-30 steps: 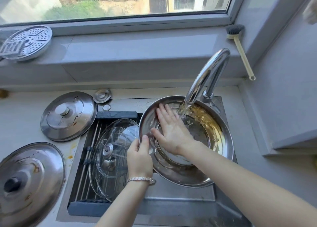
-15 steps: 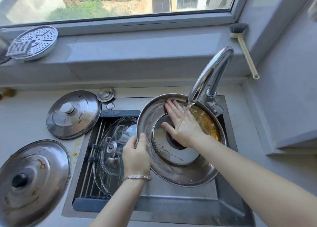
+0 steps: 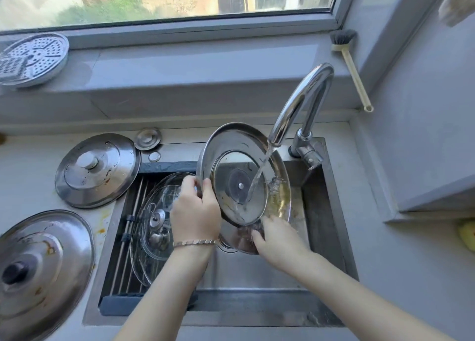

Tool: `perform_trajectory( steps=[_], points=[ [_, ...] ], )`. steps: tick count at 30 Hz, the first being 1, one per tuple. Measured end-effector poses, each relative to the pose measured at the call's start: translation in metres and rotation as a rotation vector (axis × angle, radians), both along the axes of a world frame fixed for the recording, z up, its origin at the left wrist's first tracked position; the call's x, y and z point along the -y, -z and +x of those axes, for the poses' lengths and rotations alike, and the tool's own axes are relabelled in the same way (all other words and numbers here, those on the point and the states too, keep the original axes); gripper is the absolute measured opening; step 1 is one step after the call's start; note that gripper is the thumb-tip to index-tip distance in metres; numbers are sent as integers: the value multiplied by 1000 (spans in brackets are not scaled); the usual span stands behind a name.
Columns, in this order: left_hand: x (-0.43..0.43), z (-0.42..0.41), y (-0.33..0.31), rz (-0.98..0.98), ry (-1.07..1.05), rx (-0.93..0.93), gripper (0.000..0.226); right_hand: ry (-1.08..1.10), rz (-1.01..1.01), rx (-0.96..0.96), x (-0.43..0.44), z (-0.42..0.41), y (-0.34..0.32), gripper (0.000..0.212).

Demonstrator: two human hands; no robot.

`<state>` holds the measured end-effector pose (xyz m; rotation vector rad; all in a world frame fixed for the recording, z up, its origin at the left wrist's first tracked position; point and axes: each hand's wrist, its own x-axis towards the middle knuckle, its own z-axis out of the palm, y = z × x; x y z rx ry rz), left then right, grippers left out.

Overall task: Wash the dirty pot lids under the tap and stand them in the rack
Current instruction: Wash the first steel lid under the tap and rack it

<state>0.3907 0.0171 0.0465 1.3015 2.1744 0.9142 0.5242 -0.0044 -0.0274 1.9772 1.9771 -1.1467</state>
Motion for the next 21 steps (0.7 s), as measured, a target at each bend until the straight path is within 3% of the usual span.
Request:
perform_trajectory(
  steps=[3, 9, 16, 18, 21],
  points=[
    [-11, 7, -23, -175, 179, -271, 10, 84, 19, -86, 5, 6, -3, 31],
    [-33, 44, -29, -525, 520, -580, 32, 150, -191, -217, 12, 8, 4, 33],
    [-41, 33, -22, -628, 483, -701, 38, 201, -204, -179, 12, 24, 8, 41],
    [-38, 20, -19, -625, 435, -658, 35, 234, -168, -216, 9, 22, 9, 32],
    [-29, 1, -11, -591, 373, -467, 27, 256, -87, -277, 2, 13, 14, 56]
  ],
)
